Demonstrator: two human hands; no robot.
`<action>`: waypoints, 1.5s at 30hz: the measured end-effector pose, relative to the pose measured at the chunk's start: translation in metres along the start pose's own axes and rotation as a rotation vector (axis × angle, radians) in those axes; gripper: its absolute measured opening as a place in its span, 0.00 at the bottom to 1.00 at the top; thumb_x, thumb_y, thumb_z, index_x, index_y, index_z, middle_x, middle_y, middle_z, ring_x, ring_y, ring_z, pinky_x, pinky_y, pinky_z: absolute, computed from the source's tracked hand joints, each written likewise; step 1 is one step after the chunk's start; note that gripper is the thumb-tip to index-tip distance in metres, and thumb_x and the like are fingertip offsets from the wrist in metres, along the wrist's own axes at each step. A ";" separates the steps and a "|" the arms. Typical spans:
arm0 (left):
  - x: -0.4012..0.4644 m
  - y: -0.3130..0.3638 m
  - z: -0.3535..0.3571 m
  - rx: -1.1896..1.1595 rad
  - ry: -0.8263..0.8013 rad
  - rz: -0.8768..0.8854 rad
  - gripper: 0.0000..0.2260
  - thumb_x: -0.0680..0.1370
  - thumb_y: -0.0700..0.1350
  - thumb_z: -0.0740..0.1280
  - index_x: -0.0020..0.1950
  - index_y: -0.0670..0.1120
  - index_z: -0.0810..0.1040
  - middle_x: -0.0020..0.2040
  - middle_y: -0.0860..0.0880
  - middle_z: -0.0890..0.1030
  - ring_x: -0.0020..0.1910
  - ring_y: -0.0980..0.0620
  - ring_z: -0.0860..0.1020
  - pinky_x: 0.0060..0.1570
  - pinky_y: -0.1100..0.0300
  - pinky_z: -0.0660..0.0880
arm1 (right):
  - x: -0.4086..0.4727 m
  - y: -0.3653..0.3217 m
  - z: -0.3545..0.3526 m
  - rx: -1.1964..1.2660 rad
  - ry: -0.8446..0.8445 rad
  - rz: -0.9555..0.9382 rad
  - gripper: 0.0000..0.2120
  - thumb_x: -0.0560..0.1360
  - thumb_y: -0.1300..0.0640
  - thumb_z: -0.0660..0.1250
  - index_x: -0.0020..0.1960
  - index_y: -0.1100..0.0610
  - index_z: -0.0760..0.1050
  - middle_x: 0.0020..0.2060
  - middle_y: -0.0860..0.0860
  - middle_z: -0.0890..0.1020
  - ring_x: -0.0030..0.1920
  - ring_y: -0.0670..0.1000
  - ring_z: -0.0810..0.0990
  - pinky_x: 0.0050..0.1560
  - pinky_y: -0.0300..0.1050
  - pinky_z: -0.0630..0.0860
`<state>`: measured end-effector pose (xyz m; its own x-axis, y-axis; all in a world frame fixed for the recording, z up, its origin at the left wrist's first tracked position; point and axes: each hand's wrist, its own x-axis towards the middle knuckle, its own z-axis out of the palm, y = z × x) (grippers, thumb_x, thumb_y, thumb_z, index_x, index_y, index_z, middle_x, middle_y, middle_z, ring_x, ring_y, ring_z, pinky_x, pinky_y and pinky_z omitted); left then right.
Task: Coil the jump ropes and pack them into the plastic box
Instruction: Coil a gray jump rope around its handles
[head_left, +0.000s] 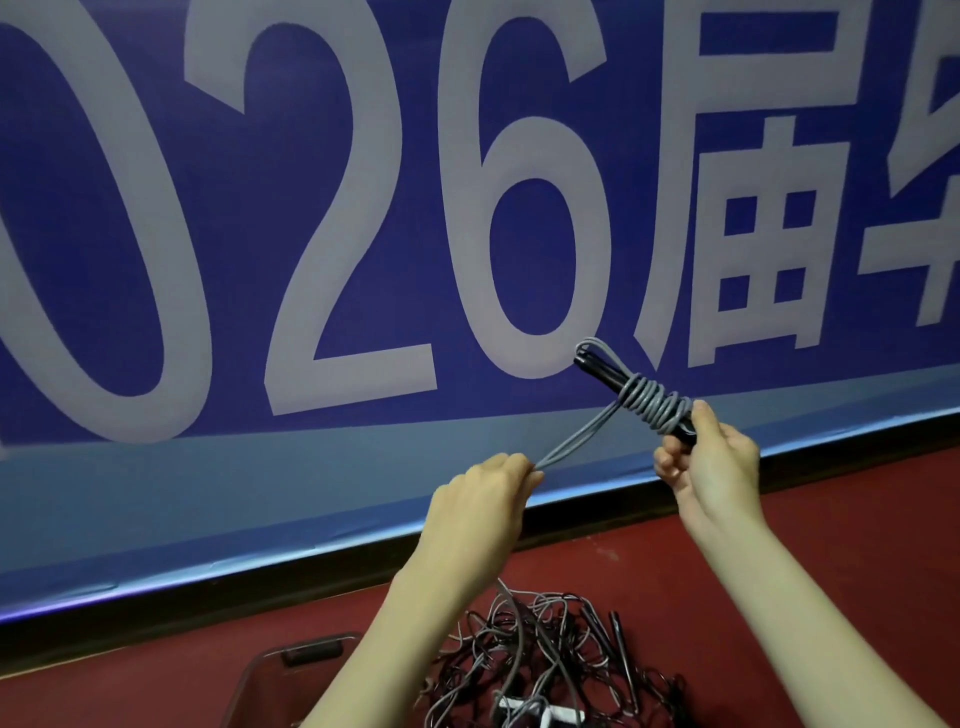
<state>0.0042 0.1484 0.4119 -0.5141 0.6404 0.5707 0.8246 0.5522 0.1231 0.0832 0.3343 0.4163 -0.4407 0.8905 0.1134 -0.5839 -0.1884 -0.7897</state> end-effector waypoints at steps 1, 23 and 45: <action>0.000 0.000 -0.003 0.035 0.027 0.019 0.15 0.84 0.55 0.50 0.53 0.49 0.72 0.48 0.52 0.77 0.46 0.44 0.76 0.36 0.55 0.65 | 0.000 0.001 0.000 0.008 -0.001 0.012 0.13 0.83 0.56 0.58 0.41 0.59 0.68 0.28 0.53 0.69 0.20 0.44 0.67 0.21 0.37 0.65; -0.010 -0.004 -0.065 -0.165 0.329 0.202 0.12 0.80 0.54 0.59 0.46 0.50 0.78 0.39 0.56 0.76 0.36 0.57 0.72 0.32 0.60 0.71 | -0.017 -0.003 0.005 -0.884 -0.594 -0.422 0.10 0.78 0.59 0.65 0.38 0.58 0.73 0.20 0.42 0.68 0.22 0.44 0.61 0.24 0.37 0.58; -0.012 -0.032 -0.009 -0.992 0.066 -0.219 0.12 0.81 0.39 0.60 0.39 0.45 0.77 0.27 0.60 0.71 0.27 0.63 0.66 0.30 0.71 0.64 | -0.035 -0.008 0.012 -0.401 -0.937 0.105 0.11 0.69 0.53 0.68 0.40 0.61 0.71 0.23 0.49 0.67 0.21 0.44 0.56 0.22 0.31 0.52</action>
<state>-0.0144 0.1185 0.4085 -0.6877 0.5312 0.4948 0.5535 -0.0573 0.8309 0.0948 0.2997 0.4255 -0.9325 0.1638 0.3218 -0.3164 0.0584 -0.9468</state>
